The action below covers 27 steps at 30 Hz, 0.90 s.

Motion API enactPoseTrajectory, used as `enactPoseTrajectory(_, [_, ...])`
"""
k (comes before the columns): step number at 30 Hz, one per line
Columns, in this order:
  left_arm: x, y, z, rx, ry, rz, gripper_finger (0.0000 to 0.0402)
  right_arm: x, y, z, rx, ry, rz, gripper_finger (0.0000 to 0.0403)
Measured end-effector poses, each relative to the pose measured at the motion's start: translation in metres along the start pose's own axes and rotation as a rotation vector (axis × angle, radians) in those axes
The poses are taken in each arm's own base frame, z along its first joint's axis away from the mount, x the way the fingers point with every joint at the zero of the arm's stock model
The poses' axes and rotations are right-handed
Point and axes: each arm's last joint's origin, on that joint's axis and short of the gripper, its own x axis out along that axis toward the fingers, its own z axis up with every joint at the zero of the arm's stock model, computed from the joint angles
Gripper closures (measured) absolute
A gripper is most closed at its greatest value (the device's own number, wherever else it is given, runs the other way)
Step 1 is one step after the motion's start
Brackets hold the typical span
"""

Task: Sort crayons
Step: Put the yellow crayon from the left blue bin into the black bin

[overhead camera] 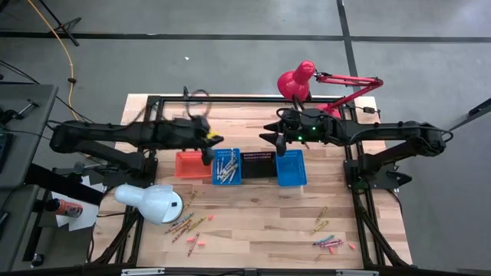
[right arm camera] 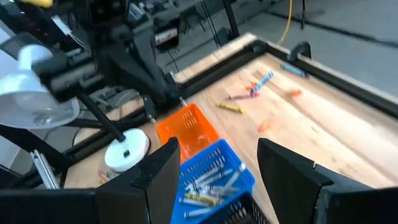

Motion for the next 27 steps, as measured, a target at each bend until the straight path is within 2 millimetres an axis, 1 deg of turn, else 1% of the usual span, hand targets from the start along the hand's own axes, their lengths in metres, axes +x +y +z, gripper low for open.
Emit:
enactPoseTrajectory(3, [0.031, -0.008, -0.016, -0.023, 0.143, -0.034, 0.0399, 0.001, -0.002, -0.004, 0.010, 0.042, -0.020, 0.0195])
enactPoseTrajectory(5, [0.052, -0.014, -0.030, -0.026, 0.244, -0.038, 0.0389, 0.000, -0.003, -0.005, 0.009, 0.054, -0.026, 0.0195])
enactPoseTrajectory(8, [0.078, -0.018, -0.051, -0.060, 0.378, -0.026, 0.0360, 0.000, -0.003, -0.006, 0.007, 0.057, -0.027, 0.0195])
enactPoseTrajectory(11, [0.098, -0.018, -0.067, -0.103, 0.455, 0.018, 0.0322, 0.000, -0.003, -0.006, 0.005, 0.059, -0.028, 0.0195])
enactPoseTrajectory(15, [0.115, -0.016, -0.081, -0.121, 0.508, 0.060, 0.0277, 0.000, -0.003, -0.006, -0.002, 0.062, -0.030, 0.0195])
enactPoseTrajectory(18, [0.122, -0.015, -0.089, -0.117, 0.547, 0.065, 0.0259, 0.000, -0.003, -0.007, -0.003, 0.068, -0.032, 0.0195])
enactPoseTrajectory(22, [0.131, -0.015, -0.098, -0.085, 0.579, 0.074, 0.0254, 0.000, -0.004, -0.008, -0.003, 0.077, -0.038, 0.0195])
enactPoseTrajectory(27, [0.142, -0.014, -0.107, -0.070, 0.597, 0.091, 0.0263, 0.000, -0.004, -0.008, -0.003, 0.077, -0.039, 0.0195])
